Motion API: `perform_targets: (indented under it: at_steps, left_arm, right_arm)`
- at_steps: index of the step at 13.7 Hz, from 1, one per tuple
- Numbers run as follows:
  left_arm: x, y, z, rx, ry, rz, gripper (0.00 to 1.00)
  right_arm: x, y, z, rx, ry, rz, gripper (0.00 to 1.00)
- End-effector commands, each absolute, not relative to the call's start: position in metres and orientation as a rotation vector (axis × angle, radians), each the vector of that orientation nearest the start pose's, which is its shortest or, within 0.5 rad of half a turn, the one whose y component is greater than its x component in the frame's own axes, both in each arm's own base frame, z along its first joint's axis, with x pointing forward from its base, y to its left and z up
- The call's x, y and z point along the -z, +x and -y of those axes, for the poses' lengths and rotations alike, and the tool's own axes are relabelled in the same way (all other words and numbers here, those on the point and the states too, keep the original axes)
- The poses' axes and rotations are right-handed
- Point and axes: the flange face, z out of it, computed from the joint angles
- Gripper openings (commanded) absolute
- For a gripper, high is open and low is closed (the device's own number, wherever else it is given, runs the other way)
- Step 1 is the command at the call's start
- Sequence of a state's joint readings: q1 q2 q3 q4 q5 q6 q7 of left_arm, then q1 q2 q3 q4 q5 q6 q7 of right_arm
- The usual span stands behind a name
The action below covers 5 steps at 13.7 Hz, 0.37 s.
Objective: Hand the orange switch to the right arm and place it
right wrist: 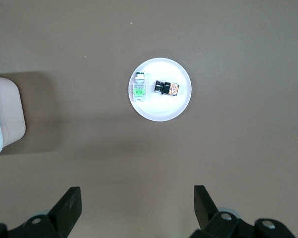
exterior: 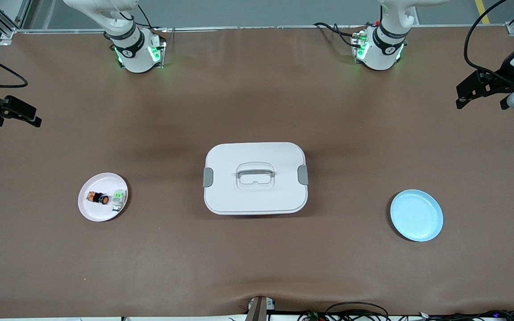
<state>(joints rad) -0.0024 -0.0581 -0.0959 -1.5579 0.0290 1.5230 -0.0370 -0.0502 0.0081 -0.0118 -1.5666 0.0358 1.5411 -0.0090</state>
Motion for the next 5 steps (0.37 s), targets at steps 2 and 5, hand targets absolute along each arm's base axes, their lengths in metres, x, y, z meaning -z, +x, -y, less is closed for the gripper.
perform_targets:
  at_steps: [2,5]
  left_arm:
    - [-0.6617,0.5296,0.0532,0.020,-3.125,-0.118,1.00]
    - [-0.6614,0.5293,0.0532,0.015,-3.125,-0.121,1.00]
  right_arm:
    - [-0.6257,0.5479,0.0306,-0.049,-3.111,-0.092,1.00]
    - [-0.6257,0.5479,0.0308,-0.049,-3.113,-0.092,1.00]
